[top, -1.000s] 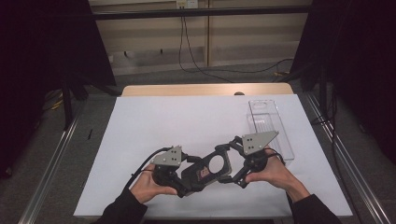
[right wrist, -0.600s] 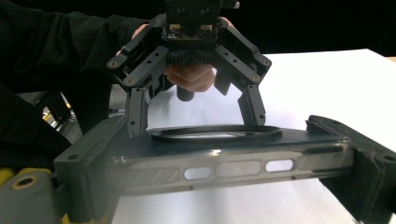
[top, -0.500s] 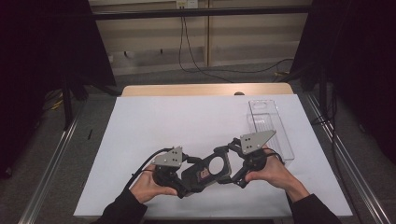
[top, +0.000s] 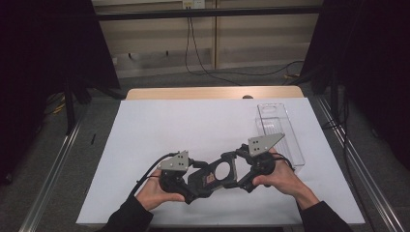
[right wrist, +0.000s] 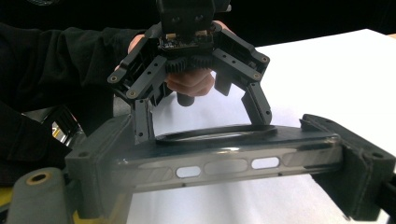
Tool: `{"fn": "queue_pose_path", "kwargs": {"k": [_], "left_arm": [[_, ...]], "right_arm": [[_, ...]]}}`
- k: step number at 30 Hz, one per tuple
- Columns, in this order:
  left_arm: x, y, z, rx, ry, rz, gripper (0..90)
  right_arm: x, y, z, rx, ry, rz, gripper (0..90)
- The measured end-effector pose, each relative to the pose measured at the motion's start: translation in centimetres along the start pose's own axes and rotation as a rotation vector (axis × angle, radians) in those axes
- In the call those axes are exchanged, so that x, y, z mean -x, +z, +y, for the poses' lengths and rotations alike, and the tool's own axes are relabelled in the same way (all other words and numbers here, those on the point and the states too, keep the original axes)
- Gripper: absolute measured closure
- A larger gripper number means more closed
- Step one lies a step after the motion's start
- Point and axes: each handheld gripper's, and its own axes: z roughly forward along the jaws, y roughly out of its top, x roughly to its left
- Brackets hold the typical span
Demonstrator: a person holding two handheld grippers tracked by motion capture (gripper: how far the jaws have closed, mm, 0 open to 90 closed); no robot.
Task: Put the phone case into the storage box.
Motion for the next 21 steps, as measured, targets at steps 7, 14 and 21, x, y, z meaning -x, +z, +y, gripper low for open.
{"fn": "queue_pose_path", "kwargs": {"k": [7, 14, 21], "left_arm": [[0.1, 0.2, 0.0, -0.006, -0.053, 0.019, 2.7], [0.2, -0.2, 0.2, 0.013, -0.06, 0.076, 2.4], [0.3, -0.5, 0.3, -0.004, -0.046, 0.123, 2.3]], "right_arm": [[0.0, -0.3, 0.0, -0.012, 0.017, -0.008, 12.3], [0.0, -0.9, 0.2, -0.009, 0.026, -0.035, 12.3], [-0.1, -1.3, 0.2, -0.009, 0.047, -0.061, 12.4]]}}
